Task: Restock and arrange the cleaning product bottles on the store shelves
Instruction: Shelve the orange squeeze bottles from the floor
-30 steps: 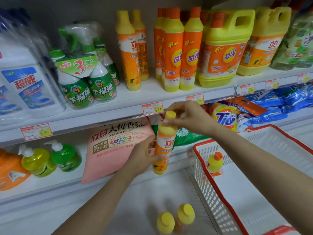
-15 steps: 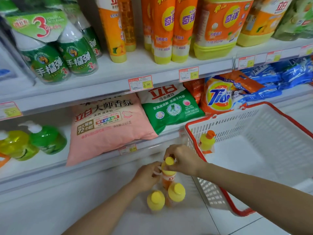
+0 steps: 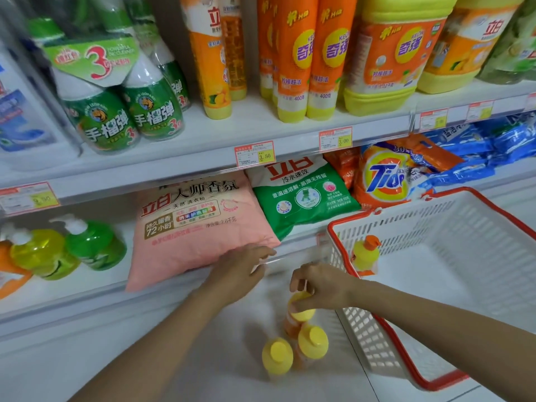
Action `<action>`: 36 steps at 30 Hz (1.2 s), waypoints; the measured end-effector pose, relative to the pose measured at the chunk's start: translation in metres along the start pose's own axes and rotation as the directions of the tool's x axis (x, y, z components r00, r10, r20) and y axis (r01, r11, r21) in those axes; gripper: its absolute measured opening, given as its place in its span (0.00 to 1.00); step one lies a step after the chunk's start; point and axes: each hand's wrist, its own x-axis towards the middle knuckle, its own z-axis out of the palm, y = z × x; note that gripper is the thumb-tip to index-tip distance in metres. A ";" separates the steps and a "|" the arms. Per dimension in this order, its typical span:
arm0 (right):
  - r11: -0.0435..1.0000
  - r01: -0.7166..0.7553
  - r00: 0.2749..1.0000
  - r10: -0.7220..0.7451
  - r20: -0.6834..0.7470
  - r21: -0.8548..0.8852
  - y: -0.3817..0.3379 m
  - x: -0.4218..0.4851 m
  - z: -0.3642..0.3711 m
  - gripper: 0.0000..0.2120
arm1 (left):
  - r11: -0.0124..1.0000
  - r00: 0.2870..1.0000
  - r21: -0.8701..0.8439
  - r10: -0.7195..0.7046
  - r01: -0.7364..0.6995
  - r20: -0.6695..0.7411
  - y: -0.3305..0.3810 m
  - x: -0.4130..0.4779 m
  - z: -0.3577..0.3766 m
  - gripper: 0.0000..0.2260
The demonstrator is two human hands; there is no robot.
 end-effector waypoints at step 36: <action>0.678 0.379 0.719 0.213 -0.661 0.630 -0.148 0.096 -0.233 0.21 | 0.944 0.694 -0.298 -0.118 -0.144 -0.711 0.011 0.022 -0.172 0.18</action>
